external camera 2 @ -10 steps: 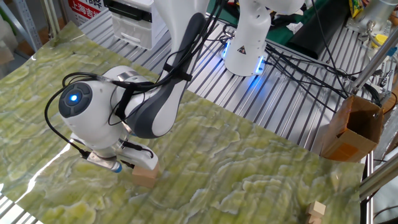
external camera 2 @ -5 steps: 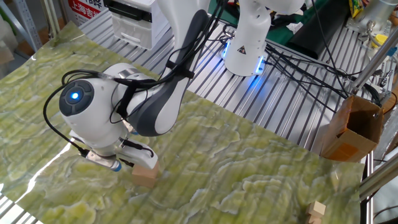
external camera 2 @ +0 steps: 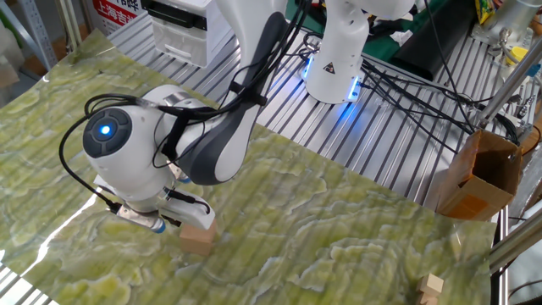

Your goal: Approach and touch the side of the small block

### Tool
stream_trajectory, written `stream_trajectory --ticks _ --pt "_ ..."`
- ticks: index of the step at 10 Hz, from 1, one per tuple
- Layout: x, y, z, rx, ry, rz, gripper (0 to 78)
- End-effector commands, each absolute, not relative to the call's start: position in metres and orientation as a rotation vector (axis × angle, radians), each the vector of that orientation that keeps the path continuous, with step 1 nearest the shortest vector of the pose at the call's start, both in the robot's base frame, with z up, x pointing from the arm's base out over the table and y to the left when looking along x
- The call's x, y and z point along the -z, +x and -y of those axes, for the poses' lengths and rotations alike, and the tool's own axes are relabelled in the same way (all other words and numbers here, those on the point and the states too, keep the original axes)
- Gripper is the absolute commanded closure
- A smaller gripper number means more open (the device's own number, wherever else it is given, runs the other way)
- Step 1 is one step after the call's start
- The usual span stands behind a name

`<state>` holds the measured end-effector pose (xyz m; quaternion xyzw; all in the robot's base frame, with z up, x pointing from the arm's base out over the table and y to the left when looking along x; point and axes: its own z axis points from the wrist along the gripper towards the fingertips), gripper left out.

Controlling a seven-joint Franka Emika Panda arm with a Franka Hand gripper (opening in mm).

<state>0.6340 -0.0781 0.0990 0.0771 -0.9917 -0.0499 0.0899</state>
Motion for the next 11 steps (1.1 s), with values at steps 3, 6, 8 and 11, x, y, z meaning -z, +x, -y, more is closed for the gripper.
stream_trajectory --ticks 3,6,8,11 --pt "-0.153 0.638 0.103 0.101 0.210 2.942 77.6" --pt "-0.174 0.631 0.112 0.060 0.205 2.943 77.6" --pt "-0.176 0.630 0.113 0.059 0.200 2.947 77.6" --pt "-0.195 0.617 0.118 0.053 0.160 2.978 77.6"
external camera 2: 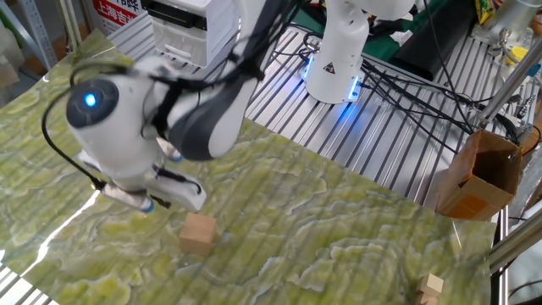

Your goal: Approach and touch the side of the small block

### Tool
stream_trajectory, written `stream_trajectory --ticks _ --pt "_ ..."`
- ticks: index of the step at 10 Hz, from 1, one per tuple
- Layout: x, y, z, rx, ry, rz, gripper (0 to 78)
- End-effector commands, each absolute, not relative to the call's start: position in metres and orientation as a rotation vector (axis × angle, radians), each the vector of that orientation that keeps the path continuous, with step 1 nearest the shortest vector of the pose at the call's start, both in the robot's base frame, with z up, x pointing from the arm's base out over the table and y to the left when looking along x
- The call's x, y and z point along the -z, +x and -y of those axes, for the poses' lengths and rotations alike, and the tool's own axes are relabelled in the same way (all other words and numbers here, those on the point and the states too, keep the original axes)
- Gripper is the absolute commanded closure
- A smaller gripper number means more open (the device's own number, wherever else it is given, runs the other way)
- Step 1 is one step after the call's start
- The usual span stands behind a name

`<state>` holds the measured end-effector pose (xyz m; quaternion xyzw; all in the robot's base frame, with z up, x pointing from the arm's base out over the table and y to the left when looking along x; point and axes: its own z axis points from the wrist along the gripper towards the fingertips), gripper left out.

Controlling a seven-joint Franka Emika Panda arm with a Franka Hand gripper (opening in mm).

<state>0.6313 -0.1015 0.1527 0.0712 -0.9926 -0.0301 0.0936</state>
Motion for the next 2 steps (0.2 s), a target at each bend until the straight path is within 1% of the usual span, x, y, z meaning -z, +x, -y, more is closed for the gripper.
stream_trajectory --ticks 1,2 --pt "-0.2050 0.6118 0.1161 0.052 0.134 2.976 77.6" --pt "-0.2081 0.6107 0.1128 0.050 0.118 2.974 77.6"
